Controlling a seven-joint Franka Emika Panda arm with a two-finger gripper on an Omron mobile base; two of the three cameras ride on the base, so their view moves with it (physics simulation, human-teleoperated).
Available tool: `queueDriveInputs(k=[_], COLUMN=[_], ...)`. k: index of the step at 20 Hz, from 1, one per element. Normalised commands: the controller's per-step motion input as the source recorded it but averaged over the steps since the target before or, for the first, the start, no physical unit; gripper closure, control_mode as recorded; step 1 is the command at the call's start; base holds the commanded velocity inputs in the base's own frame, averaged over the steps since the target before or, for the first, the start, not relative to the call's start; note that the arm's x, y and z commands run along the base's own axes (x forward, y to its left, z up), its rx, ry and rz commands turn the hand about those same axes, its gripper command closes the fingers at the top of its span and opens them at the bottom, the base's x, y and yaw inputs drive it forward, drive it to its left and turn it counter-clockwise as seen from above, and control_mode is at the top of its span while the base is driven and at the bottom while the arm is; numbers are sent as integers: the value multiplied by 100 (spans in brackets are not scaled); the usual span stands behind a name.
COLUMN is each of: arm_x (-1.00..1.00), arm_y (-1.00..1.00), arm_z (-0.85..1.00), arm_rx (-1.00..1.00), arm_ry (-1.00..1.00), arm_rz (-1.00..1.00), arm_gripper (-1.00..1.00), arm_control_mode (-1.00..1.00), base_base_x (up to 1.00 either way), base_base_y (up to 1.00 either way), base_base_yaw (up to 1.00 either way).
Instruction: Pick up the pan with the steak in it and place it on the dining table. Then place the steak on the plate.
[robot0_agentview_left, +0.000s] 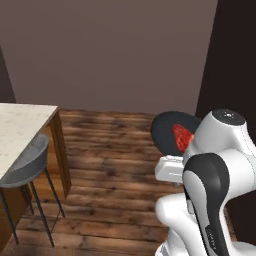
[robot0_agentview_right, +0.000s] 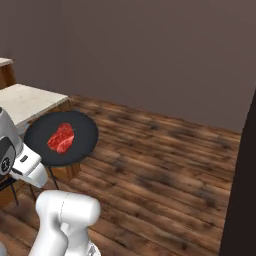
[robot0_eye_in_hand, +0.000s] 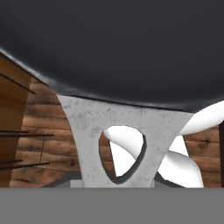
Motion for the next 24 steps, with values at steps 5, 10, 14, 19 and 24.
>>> queueDriveInputs(k=[5,10,14,19,24], arm_x=[0,0,0,0,0], arm_y=[0,0,0,0,0], arm_z=[0,0,0,0,0], arm_rx=[0,0,0,0,0], arm_ry=[0,0,0,0,0], arm_rz=[0,0,0,0,0], arm_gripper=[100,100,100,100,100], arm_control_mode=[100,100,100,100,100], base_base_x=[-2,-2,-1,-1,-2], base_base_y=[0,0,0,0,0], base_base_yaw=[50,50,50,50,50])
